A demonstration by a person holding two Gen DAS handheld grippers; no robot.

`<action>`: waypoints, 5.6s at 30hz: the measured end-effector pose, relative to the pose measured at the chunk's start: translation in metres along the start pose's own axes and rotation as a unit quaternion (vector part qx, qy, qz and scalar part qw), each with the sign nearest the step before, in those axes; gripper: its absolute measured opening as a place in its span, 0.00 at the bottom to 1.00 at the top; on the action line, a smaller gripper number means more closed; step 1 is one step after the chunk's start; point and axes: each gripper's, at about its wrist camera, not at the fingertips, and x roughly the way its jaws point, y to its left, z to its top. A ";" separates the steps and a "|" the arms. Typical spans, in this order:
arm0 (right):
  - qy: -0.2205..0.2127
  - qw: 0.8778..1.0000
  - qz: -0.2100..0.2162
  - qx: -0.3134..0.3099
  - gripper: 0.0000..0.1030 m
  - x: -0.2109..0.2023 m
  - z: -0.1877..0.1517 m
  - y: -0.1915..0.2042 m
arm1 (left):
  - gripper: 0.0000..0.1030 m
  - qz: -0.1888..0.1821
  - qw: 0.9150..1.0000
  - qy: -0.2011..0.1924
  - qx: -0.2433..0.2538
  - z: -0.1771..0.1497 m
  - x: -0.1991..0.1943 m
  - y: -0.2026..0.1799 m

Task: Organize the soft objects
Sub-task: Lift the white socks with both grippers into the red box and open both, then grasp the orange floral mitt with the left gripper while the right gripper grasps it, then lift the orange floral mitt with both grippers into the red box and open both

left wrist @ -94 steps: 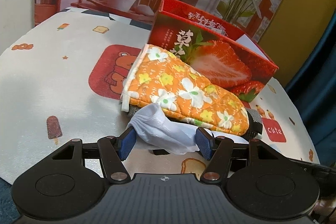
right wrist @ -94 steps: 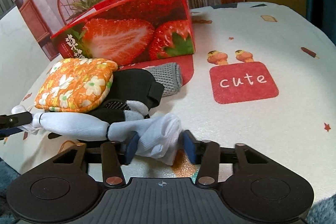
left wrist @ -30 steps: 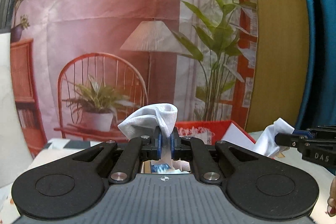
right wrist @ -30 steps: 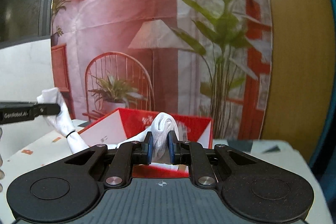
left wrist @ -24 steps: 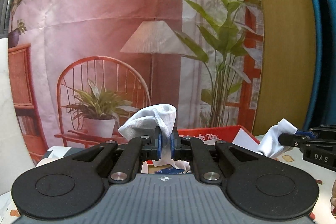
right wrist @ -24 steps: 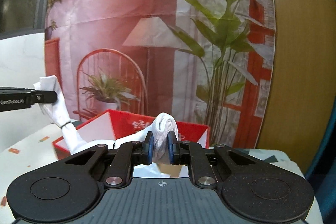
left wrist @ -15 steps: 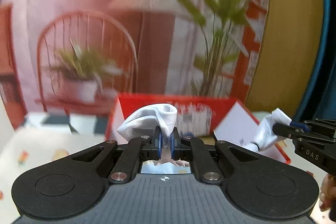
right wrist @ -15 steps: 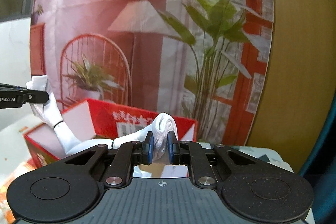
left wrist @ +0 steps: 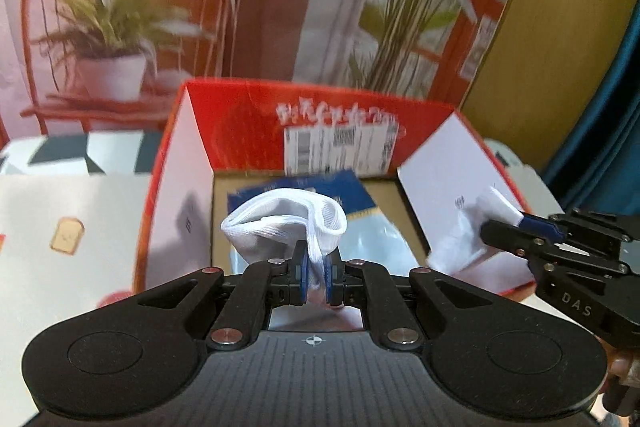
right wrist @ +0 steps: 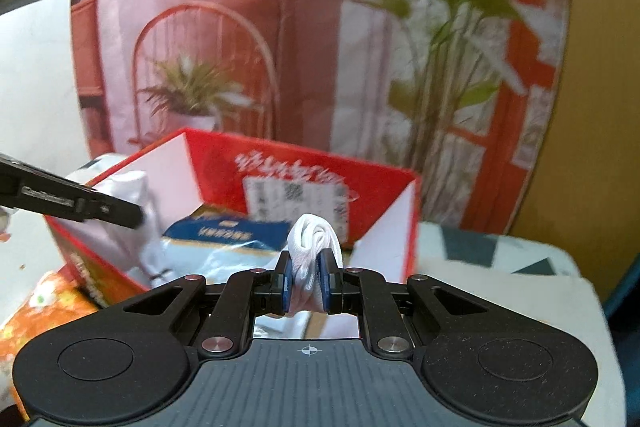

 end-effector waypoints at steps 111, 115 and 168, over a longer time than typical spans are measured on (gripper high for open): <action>0.049 0.988 0.091 0.114 0.12 -0.073 -0.105 0.062 | 0.20 0.005 0.994 -0.084 -0.075 -0.168 -0.105 0.031; 0.023 0.991 0.089 0.095 0.12 -0.082 -0.093 0.062 | 0.20 0.006 0.994 -0.091 -0.058 -0.164 -0.113 0.024; 0.038 0.990 0.070 0.117 0.11 -0.083 -0.112 0.031 | 0.10 -0.024 0.998 -0.047 -0.027 -0.143 -0.088 0.008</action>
